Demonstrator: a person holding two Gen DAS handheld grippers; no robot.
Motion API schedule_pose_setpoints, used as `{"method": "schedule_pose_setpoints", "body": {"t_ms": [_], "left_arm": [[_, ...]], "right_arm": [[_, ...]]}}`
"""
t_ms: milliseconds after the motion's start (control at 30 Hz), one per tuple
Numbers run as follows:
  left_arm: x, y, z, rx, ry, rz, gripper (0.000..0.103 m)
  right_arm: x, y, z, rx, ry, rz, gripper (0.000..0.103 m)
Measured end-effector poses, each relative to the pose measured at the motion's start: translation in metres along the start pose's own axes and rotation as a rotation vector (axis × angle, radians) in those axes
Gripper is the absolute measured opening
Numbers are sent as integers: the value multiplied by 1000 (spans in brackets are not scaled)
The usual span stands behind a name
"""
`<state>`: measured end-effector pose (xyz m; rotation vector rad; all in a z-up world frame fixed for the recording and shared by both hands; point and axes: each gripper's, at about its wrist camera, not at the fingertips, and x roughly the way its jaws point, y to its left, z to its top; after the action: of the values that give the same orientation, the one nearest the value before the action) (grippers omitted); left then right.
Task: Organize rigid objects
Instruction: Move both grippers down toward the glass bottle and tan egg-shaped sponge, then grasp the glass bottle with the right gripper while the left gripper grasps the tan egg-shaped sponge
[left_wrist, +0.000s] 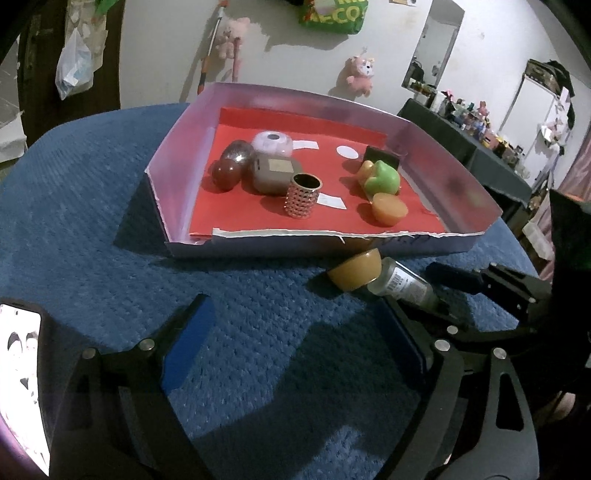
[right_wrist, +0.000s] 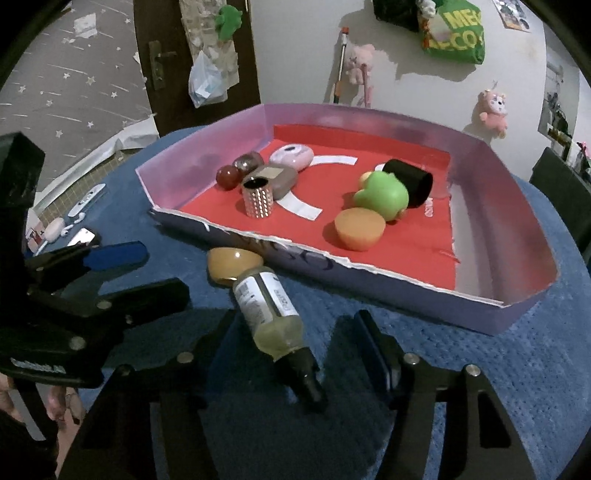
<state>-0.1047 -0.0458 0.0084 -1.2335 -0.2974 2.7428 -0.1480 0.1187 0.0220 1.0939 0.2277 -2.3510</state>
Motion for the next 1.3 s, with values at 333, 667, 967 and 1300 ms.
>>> {"method": "schedule_pose_setpoints", "body": {"t_ms": [333, 667, 967, 1300], "left_arm": [[25, -24, 15, 1, 29, -69, 88], [26, -36, 7, 91, 31, -64, 70], [26, -37, 7, 166, 60, -91, 67], [29, -45, 5, 229, 62, -65, 62]], "right_arm": [[-12, -16, -10, 27, -16, -7, 44], [-10, -14, -12, -18, -20, -21, 43], [-8, -13, -9, -64, -9, -16, 43], [-7, -26, -3, -55, 20, 43, 44]]}}
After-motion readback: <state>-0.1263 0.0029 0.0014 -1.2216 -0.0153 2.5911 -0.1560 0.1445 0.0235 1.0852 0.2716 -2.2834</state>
